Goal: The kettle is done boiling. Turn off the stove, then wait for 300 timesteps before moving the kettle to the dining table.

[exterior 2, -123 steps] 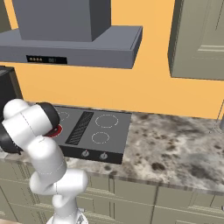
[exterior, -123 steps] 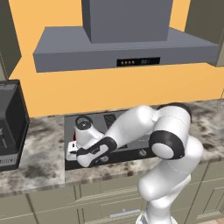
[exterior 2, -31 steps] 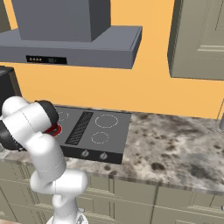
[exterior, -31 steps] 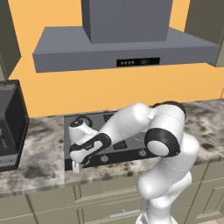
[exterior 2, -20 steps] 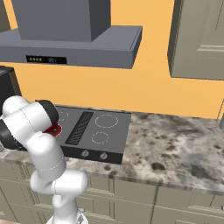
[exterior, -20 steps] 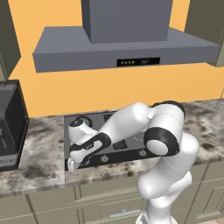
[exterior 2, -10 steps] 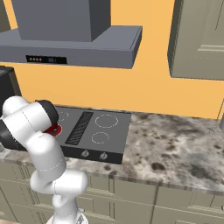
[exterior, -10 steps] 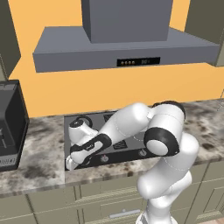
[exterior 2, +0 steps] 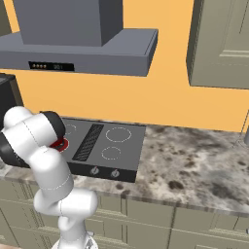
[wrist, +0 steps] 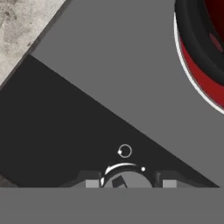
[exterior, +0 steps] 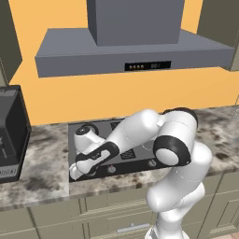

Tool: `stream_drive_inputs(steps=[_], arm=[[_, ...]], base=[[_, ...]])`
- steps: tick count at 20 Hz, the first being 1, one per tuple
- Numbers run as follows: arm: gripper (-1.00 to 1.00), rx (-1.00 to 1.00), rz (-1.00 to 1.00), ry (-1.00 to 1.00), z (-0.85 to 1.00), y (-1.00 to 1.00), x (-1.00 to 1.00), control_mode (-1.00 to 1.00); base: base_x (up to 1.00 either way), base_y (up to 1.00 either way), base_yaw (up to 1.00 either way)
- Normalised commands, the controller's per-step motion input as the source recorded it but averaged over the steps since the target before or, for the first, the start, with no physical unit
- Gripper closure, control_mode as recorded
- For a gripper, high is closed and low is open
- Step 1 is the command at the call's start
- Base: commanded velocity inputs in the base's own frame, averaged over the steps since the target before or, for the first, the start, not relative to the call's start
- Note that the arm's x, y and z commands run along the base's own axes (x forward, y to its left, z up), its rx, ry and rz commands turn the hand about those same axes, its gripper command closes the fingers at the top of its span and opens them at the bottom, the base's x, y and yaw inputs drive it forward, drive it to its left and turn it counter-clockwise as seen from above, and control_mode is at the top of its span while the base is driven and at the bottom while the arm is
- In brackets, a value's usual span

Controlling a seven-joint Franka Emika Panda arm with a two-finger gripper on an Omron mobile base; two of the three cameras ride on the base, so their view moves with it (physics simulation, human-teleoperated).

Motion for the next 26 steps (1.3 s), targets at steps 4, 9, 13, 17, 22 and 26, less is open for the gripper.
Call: stream_drive_inputs(steps=[4, 9, 13, 17, 22, 26], arm=[[1.00, 0.00, -0.22, 0.00, -0.10, -0.10, -0.08, -1.00], [1.00, 0.00, -0.28, 0.00, -0.12, -0.08, -0.19, -1.00], [1.00, 0.00, -0.32, 0.00, -0.13, -0.02, -0.26, -1.00], [1.00, 0.00, -0.33, 0.00, -0.12, -0.02, -0.23, -1.00], [1.00, 0.00, -0.35, 0.00, -0.11, -0.02, -0.21, -1.00], [1.00, 0.00, -0.35, 0.01, -0.12, -0.01, -0.19, -1.00]], base=[[0.00, 0.00, 0.00], [0.00, 0.00, 0.00], [0.00, 0.00, 0.00], [0.00, 0.00, 0.00], [0.00, 0.00, 0.00], [0.00, 0.00, 0.00]])
